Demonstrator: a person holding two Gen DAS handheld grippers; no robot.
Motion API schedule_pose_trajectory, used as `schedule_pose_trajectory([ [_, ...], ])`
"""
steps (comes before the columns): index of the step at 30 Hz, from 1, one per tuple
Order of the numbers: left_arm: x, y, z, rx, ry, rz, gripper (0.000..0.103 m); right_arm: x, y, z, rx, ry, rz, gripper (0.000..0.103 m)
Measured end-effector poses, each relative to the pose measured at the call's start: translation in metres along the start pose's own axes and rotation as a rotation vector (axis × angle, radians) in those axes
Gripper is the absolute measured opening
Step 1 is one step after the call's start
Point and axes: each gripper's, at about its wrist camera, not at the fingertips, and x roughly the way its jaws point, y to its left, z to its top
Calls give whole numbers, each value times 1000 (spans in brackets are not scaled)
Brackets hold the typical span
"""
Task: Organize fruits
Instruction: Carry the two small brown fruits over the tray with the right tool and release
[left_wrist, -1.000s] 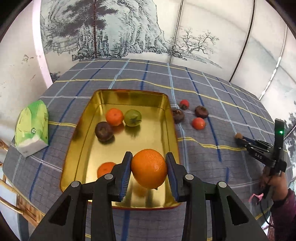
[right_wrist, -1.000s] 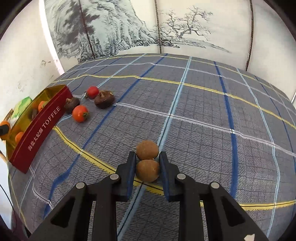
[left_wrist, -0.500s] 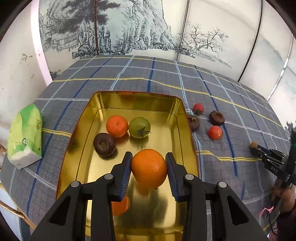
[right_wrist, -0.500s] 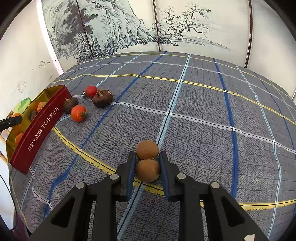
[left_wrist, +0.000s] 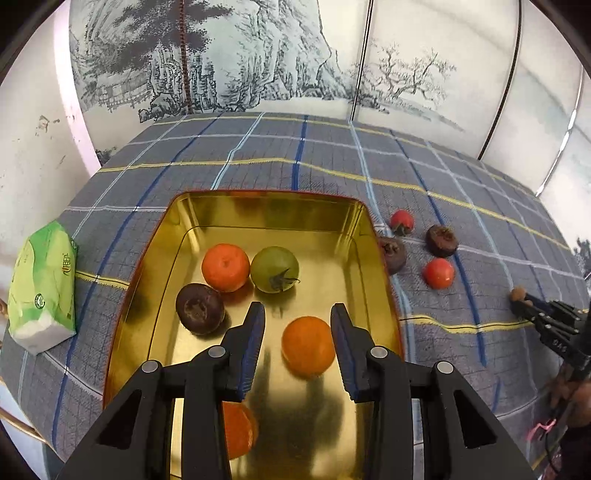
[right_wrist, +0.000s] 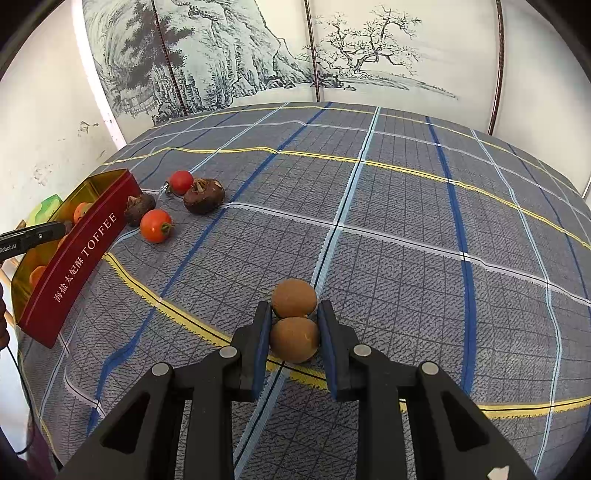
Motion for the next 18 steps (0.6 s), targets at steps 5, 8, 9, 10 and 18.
schedule_pose_trajectory([
  [5,-23,2,-7,-4,-55,41,62,0,0,0,-1,0,-1,24],
  [8,-41,2,-15,-5,-108,80,65,0,1,0,-2,0,-2,24],
  [9,-48,0,-17,2,-127,94,65,-1,0,-1,-4,0,-5,24],
  [10,-53,0,-19,8,-140,107,66,-1,-1,-2,-5,0,-7,24],
  [18,-84,-3,-32,38,-201,177,73,0,3,-2,-4,0,-23,24],
])
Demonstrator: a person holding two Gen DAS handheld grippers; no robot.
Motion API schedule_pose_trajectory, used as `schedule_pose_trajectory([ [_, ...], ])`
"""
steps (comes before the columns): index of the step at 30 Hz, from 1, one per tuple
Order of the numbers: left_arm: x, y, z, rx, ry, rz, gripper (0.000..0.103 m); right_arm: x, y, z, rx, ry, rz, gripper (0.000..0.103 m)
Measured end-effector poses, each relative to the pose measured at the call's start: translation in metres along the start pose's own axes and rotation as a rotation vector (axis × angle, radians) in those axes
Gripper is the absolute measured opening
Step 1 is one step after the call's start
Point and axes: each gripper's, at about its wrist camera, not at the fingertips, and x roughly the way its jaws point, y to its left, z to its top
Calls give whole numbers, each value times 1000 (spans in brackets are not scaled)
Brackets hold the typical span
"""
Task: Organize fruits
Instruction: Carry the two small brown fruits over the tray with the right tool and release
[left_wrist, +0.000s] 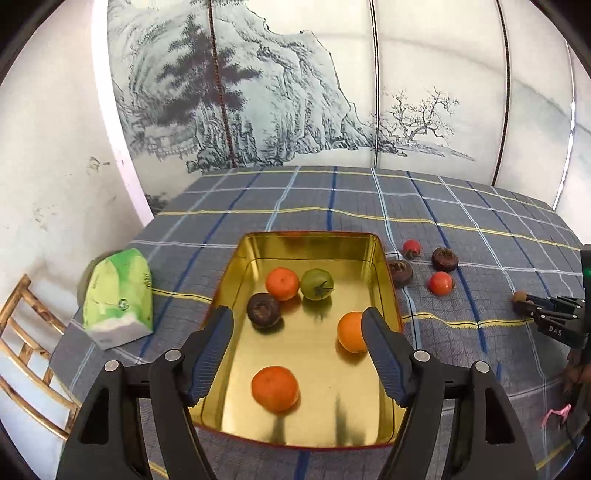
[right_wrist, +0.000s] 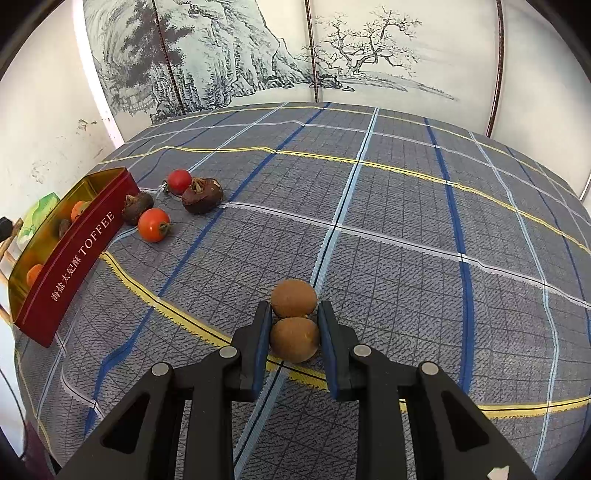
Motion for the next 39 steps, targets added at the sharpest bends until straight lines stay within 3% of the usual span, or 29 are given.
schedule_pose_trajectory([
  [8,-15,15,-8,-27,-15,19,81,-13,16,-11,26,9,45,24],
  [20,-30,42,-25,-91,-3,13,91,-58,75,-1,-13,-42,158,24],
  [28,-38,66,-32,-150,9,62,103,-73,137,18,-106,-55,254,24],
  [32,-37,83,-36,-201,50,89,103,-66,178,30,-165,-42,316,24],
  [39,-43,98,-46,-206,17,117,103,-37,239,50,-242,2,389,24],
])
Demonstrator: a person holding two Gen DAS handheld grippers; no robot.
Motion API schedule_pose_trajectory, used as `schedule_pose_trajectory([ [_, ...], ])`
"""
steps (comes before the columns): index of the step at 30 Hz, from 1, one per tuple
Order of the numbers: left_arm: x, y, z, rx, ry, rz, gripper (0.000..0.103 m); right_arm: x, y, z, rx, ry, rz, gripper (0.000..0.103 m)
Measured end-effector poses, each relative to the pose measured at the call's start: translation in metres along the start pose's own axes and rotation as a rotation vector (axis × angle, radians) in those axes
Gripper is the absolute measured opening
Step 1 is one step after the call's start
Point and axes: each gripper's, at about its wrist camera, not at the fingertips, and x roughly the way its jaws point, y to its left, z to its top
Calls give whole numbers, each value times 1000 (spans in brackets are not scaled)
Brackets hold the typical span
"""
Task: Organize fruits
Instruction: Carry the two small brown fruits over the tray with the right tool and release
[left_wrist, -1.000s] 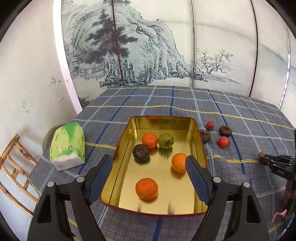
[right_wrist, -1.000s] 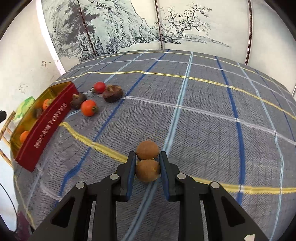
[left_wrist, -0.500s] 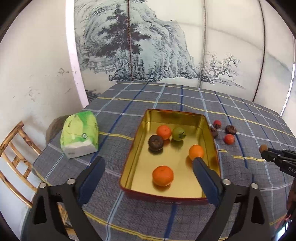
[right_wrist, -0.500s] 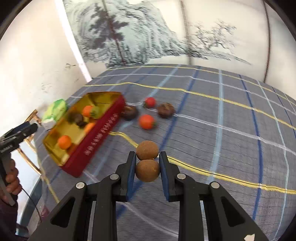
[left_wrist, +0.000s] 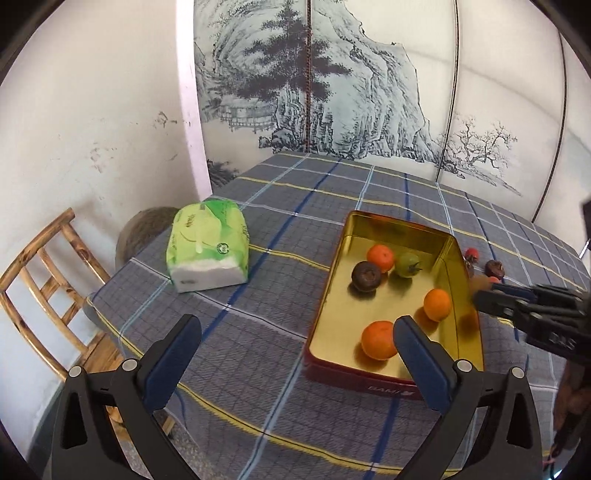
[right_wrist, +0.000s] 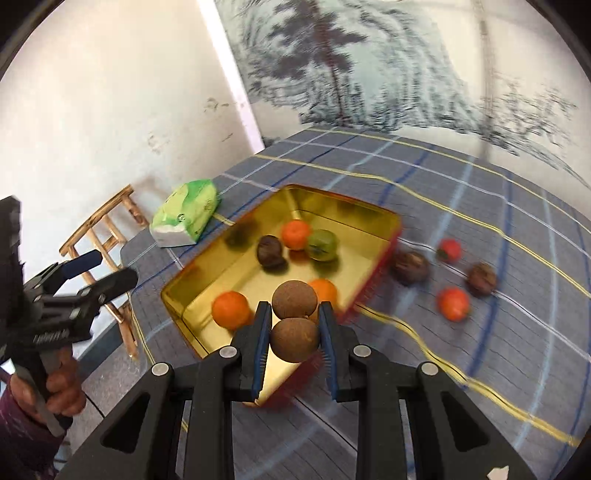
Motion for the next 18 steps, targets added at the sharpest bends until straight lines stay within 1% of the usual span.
schedule_pose_trajectory([
  [4,-6,-2,-3,42,-33,14,103,26,11,13,-21,32,13,24],
  [10,-8,-5,-2,60,-42,-1,103,61,15,23,-28,75,10,24],
  [18,-5,-6,-2,66,-38,-6,103,84,20,26,-45,109,-18,24],
])
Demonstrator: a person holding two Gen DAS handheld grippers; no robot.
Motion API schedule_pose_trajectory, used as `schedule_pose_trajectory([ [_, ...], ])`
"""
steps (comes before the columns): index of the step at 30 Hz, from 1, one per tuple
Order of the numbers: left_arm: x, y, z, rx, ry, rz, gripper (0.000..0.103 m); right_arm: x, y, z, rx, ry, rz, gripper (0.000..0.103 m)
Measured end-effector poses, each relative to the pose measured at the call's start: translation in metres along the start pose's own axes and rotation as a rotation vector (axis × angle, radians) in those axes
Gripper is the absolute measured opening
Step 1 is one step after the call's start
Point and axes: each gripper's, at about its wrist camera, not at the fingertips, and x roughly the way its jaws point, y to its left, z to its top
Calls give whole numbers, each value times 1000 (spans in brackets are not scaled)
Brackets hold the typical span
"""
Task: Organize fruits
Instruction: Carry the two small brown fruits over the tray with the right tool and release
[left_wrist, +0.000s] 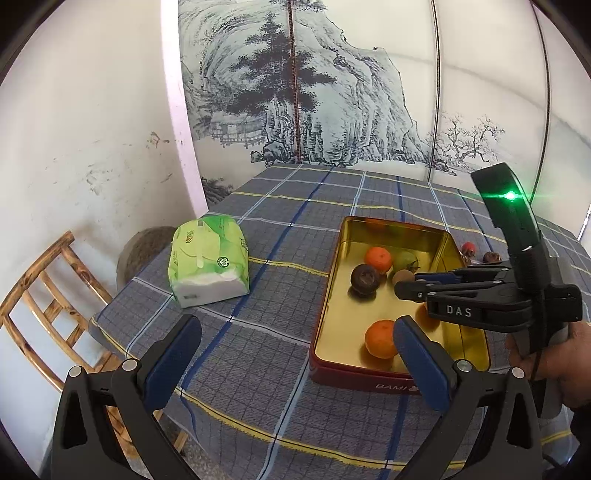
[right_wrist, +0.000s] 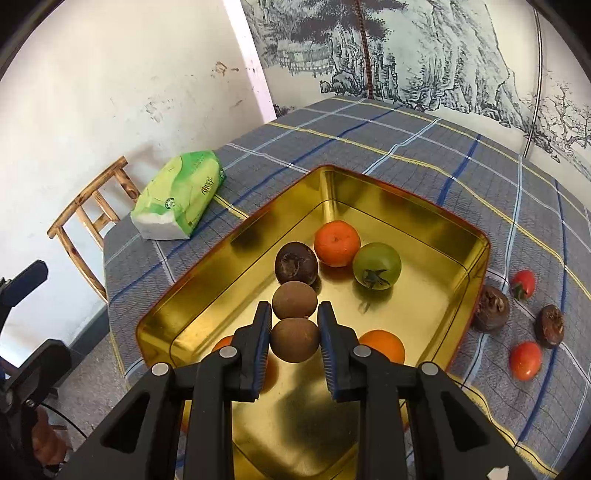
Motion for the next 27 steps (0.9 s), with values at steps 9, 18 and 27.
schedule_pose_trajectory([
  [9,6,1,0,3,11,3,103,14,-3,3,7,22,-11,24],
  [18,12,2,-2,6,22,4,103,22,-2,5,3,31,-15,24],
  [27,19,2,-7,8,30,7,103,24,0,9,1,20,-20,24],
])
